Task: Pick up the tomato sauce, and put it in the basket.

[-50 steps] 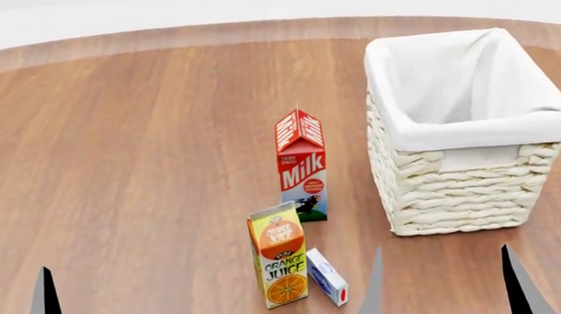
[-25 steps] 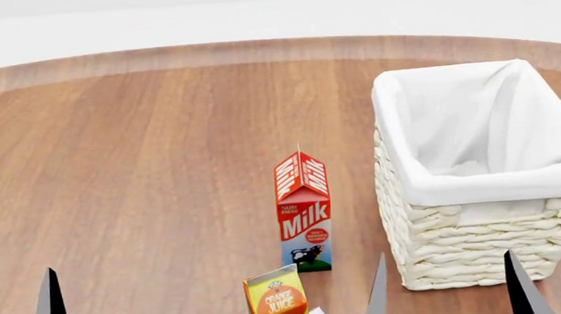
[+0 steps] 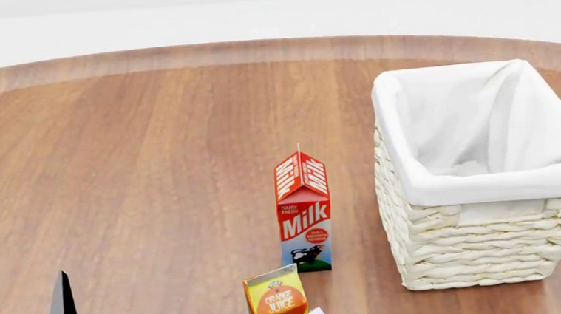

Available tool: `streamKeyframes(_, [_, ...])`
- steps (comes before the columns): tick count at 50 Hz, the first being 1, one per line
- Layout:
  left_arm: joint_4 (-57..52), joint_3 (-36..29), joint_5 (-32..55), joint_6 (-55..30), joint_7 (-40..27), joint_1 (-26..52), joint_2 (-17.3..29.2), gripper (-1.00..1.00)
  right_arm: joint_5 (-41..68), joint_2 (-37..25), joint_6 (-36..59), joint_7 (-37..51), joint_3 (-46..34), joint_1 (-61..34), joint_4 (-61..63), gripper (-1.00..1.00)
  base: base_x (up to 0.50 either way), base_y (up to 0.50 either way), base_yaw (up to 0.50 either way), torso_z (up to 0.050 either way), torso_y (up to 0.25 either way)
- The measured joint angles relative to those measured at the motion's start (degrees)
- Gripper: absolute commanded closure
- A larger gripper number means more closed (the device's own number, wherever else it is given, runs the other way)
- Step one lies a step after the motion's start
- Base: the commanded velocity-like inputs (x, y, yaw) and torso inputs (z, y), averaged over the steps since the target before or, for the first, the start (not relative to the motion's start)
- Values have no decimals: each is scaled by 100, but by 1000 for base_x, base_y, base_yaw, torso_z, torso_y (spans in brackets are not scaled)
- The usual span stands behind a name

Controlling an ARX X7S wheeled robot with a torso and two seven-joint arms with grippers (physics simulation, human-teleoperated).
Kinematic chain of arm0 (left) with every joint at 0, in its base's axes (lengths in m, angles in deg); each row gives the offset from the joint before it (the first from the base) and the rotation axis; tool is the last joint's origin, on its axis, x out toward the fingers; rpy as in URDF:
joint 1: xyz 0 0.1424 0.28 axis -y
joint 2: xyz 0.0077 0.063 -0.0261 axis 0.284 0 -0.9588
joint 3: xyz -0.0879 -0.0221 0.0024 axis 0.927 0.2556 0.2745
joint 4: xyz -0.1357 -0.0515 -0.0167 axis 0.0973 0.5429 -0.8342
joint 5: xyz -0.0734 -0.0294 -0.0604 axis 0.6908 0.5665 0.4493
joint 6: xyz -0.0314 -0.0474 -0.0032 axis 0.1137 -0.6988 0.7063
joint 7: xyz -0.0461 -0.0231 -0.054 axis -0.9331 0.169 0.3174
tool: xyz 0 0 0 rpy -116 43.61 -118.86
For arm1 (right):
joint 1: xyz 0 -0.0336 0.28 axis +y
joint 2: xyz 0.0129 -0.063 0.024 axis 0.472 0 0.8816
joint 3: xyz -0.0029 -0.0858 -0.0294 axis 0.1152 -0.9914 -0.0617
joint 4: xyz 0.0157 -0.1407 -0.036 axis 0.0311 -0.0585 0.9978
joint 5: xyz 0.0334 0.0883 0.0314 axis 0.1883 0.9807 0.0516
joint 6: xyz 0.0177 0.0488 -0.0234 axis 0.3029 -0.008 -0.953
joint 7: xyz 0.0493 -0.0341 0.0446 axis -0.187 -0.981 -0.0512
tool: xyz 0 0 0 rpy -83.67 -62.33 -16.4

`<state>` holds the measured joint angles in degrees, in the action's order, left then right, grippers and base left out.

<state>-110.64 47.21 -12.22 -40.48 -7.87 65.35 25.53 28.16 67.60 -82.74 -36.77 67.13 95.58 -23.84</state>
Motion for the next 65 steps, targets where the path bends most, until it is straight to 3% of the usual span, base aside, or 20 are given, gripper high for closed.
streamKeyframes(18, [78,-128,-42,33,-78,17,71,-100,-164,109,-700,-86,-122,778,-944,-100,0,0,0,0,0])
streamKeyframes(65, [188,-308,69,98,-232,54,224,-100,-320,102,-1281,-294,-819,441,-2505,-100,0,0,0,0,0])
